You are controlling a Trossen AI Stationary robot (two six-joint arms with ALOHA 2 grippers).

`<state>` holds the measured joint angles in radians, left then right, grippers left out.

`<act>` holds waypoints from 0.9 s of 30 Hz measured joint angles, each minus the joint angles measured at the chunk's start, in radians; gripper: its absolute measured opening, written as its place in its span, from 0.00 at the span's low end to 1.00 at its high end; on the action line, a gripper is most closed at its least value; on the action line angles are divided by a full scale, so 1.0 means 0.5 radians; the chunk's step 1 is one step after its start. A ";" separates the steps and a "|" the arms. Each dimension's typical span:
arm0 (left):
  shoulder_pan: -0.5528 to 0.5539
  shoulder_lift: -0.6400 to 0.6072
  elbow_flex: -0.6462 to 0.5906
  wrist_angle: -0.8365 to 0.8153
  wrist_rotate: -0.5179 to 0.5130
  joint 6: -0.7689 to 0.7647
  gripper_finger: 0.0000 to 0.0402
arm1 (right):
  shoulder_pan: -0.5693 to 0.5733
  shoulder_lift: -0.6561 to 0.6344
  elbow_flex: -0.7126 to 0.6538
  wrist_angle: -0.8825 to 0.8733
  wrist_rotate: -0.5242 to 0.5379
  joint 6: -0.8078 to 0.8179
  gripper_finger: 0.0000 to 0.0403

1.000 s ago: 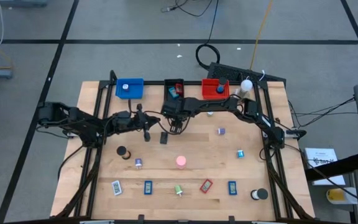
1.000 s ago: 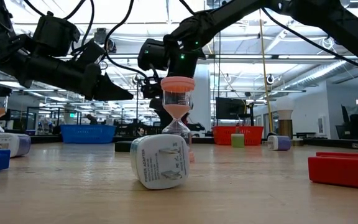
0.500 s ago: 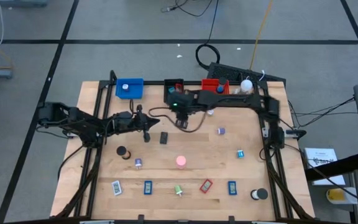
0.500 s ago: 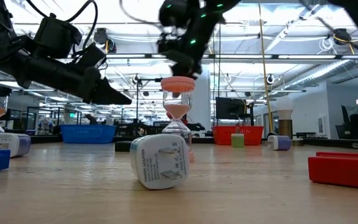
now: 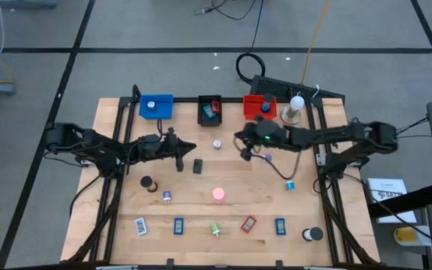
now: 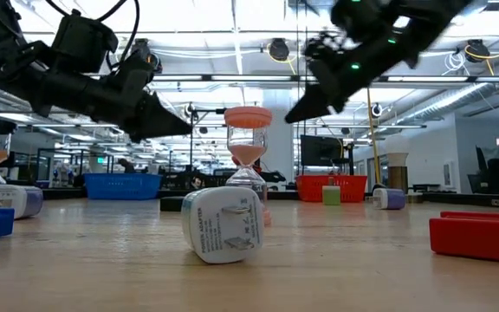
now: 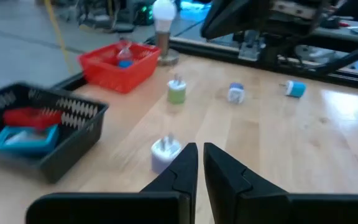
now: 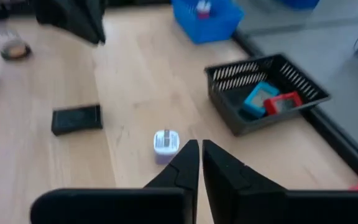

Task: Pick & Place Office items
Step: Put the top left purple charger adapter into the blue bin

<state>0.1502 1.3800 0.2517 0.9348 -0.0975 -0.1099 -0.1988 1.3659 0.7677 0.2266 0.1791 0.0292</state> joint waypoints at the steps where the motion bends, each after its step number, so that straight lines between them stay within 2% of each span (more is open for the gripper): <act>1: -0.013 0.000 0.016 -0.001 0.000 0.026 0.08 | -0.007 -0.063 -0.089 0.079 0.001 0.000 0.04; 4: -0.055 0.000 0.085 -0.050 0.006 -0.053 0.08 | -0.016 -0.232 -0.303 0.307 0.005 -0.005 0.02; 6: -0.074 0.000 0.178 -0.238 -0.010 -0.144 0.08 | -0.026 -0.336 -0.397 0.403 0.005 -0.024 0.01; 8: -0.106 0.000 0.300 -0.526 -0.095 -0.230 0.08 | -0.033 -0.462 -0.449 0.421 0.005 -0.021 0.00; 10: -0.144 0.010 0.450 -0.868 -0.264 -0.342 0.08 | -0.033 -0.567 -0.481 0.430 0.005 -0.006 0.01; 13: -0.191 0.056 0.674 -1.357 -0.431 -0.505 0.12 | -0.019 -0.689 -0.527 0.412 0.003 -0.007 0.01; 16: -0.219 0.136 0.853 -1.604 -0.471 -0.672 0.21 | -0.003 -0.766 -0.554 0.405 0.001 -0.008 0.00; 20: -0.254 0.300 0.988 -1.613 -0.471 -0.789 0.41 | -0.002 -0.785 -0.555 0.355 0.002 0.004 0.00; 27: -0.279 0.576 1.197 -1.586 -0.497 -0.672 0.76 | -0.003 -0.769 -0.554 0.351 0.003 0.008 0.00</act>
<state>0.0105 1.6682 0.8501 0.1417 -0.3462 -0.4461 -0.2005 0.9813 0.4907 0.4023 0.1807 0.0330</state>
